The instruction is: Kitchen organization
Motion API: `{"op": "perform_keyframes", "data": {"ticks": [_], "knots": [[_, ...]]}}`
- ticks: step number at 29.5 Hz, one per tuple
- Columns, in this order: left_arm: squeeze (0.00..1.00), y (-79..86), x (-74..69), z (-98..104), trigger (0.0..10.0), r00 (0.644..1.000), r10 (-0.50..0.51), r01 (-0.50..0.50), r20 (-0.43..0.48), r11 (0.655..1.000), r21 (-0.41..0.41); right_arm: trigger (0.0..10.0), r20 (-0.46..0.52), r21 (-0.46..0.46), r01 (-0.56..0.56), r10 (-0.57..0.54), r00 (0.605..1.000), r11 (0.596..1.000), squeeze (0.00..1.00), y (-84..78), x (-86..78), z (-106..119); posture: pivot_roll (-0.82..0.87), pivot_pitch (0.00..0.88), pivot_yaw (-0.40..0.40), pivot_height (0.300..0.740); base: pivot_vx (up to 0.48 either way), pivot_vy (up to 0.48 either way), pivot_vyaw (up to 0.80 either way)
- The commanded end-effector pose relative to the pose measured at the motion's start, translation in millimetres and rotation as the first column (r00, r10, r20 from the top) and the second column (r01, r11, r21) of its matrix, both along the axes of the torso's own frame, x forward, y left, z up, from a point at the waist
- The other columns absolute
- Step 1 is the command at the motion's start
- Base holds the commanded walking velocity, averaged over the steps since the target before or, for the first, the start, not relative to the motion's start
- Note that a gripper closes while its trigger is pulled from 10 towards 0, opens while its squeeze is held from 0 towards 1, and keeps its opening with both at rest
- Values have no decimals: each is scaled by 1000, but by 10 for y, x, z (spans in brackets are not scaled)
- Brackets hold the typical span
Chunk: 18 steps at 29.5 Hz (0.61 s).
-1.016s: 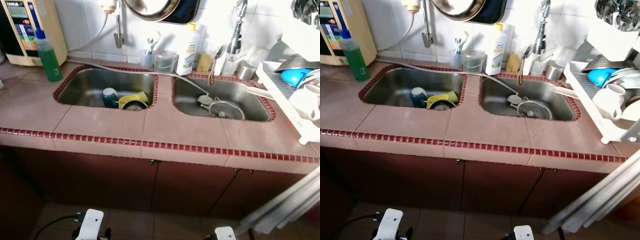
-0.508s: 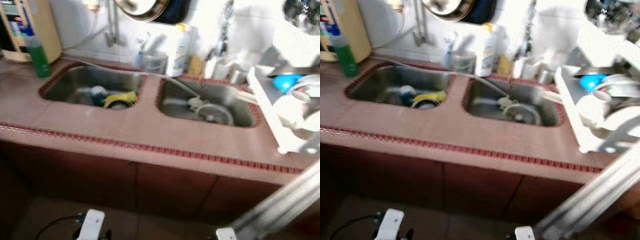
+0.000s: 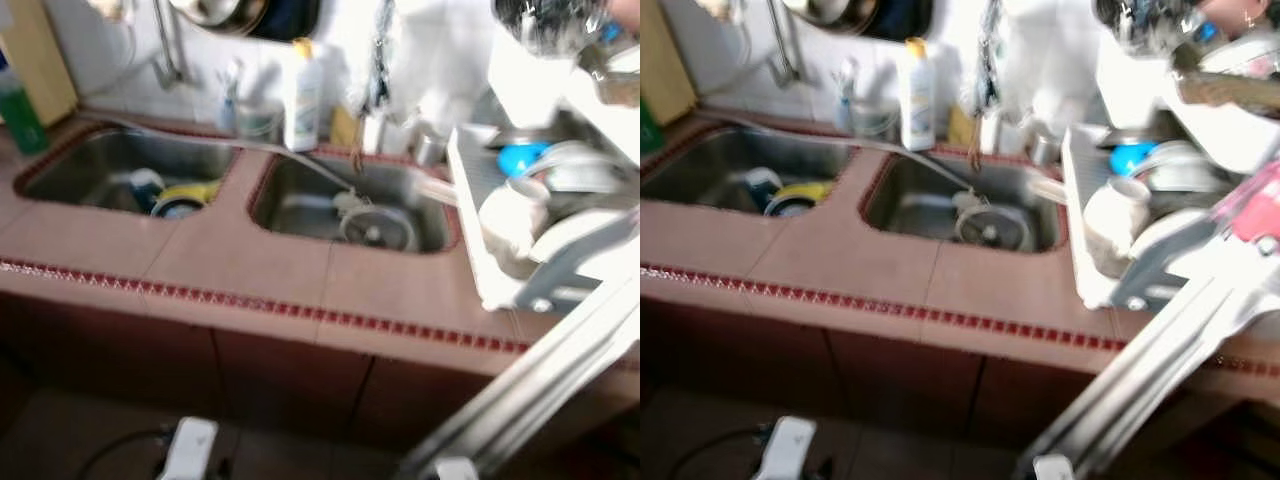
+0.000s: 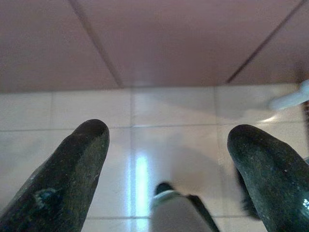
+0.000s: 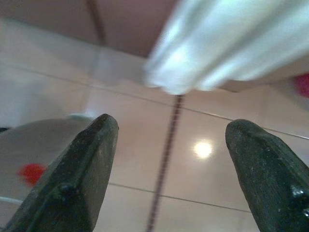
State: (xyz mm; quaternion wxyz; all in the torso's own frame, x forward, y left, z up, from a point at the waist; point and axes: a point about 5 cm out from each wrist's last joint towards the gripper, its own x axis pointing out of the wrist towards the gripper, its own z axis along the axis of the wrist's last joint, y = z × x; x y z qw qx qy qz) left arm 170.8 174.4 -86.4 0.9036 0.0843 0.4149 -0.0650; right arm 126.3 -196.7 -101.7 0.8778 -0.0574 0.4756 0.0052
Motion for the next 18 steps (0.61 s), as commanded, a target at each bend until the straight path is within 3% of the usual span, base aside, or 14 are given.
{"op": "perform_keyframes", "data": {"ticks": [1, 6, 18], "knots": [[0, 142, -42, -9, 10000, 1000, 18, -18, -22, 999, 36, 10000, -2, 13, 9, -9, 1000, 1000, 0, 61, -5, -11, -149, 0, -57, 740, 0, 0, 0], [0, 149, -48, -15, 10000, 999, 17, -15, -33, 999, 50, 10000, -19, 12, 27, -26, 999, 1000, 0, 49, -25, -20, -152, 0, -56, 740, 0, 0, -106], [0, 132, -57, -23, 10000, 999, 22, -20, -41, 999, 45, 10000, -25, 12, 35, -35, 999, 999, 0, 32, -39, -24, -152, 0, -57, 740, 0, 0, -712]]}}
